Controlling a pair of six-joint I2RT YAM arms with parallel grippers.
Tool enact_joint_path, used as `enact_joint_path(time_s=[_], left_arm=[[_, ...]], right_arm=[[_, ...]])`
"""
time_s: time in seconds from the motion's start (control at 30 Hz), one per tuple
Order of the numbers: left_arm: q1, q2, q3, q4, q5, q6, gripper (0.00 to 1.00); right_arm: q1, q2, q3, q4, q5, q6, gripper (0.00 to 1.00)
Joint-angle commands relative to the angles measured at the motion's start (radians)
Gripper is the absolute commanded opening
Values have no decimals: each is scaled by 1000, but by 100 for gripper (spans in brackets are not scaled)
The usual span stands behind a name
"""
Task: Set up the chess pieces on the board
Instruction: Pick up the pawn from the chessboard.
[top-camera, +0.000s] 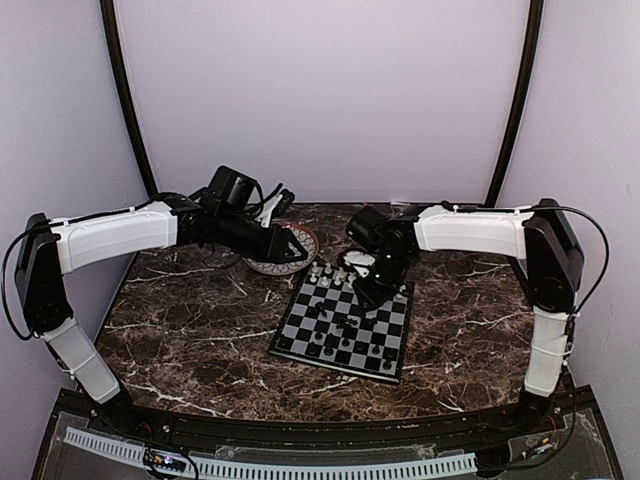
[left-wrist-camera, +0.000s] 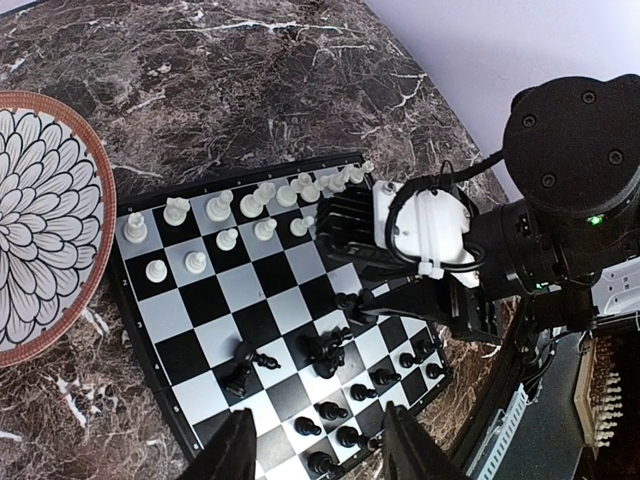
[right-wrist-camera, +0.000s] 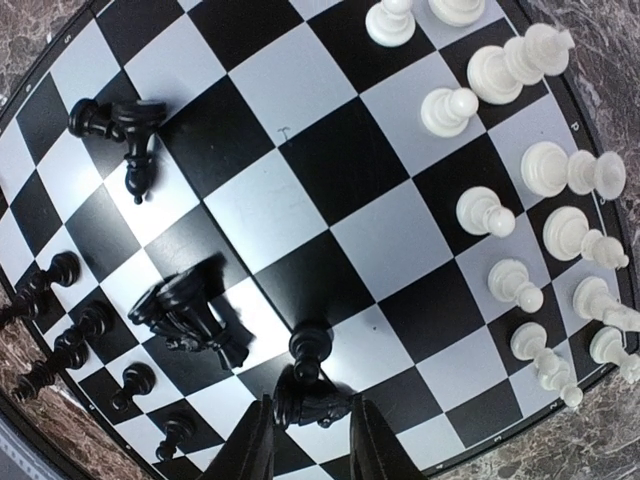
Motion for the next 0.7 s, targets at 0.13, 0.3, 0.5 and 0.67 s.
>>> enact_joint_path(time_s=[0.13,0.3,0.5,0.67], left_arm=[[0,-6,12,-9,31,-6,45],[-1,-3,11,-9,28,-2,45],[-1,5,13,-4,34,-4,45],[0,7,15,-9,37,-1,45]], right_arm=[[-4,74,78,7,-4,-15,18],[-4,78,71,4,-1,-12,15],[-3,87,65,2,-6,-14,7],[-3,99,94,-10,-14,-17,1]])
